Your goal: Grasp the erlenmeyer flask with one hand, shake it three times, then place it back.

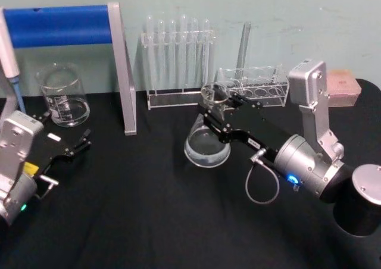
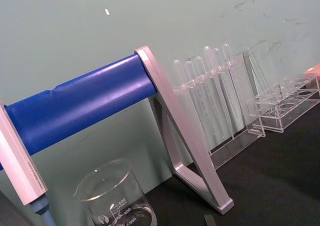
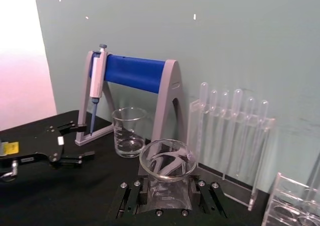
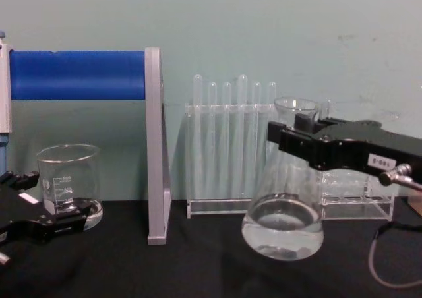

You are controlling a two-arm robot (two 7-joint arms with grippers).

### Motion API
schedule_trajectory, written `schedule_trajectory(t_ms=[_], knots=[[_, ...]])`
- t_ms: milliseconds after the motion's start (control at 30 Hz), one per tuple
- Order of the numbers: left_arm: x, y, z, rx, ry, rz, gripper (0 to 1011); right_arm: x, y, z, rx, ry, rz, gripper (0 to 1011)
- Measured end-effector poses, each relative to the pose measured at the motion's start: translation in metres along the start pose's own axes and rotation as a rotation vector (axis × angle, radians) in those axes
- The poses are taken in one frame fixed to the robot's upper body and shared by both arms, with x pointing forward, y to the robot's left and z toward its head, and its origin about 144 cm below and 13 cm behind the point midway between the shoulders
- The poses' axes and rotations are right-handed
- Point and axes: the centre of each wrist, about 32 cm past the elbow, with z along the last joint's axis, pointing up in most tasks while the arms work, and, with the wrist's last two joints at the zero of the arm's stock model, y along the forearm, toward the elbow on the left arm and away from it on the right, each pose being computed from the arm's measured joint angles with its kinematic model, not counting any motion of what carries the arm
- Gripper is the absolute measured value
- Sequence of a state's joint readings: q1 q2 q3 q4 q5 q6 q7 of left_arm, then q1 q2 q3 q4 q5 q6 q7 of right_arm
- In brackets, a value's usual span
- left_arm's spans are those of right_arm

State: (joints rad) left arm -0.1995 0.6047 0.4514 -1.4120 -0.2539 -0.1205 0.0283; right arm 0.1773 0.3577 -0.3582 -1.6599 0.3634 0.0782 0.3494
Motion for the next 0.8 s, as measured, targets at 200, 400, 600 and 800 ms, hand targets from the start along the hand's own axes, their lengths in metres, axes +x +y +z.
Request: schedule_trajectory(t_ms=[200, 400, 600, 800], knots=[[0.0, 0.0, 0.0, 0.0, 0.0, 0.0, 1001, -0.009, 0.002, -0.001, -0.006, 0.009, 0.043, 456], [0.0, 0.0, 0.0, 0.0, 0.0, 0.0, 1001, -0.025, 0.005, -0.001, -0.008, 0.025, 0.125, 453], [0.0, 0.0, 0.0, 0.0, 0.0, 0.0, 1001, -0.044, 0.008, 0.0, -0.01, 0.034, 0.214, 453], [0.0, 0.0, 0.0, 0.0, 0.0, 0.0, 1001, -0.057, 0.008, 0.0, -0.016, 0.033, 0.286, 453]])
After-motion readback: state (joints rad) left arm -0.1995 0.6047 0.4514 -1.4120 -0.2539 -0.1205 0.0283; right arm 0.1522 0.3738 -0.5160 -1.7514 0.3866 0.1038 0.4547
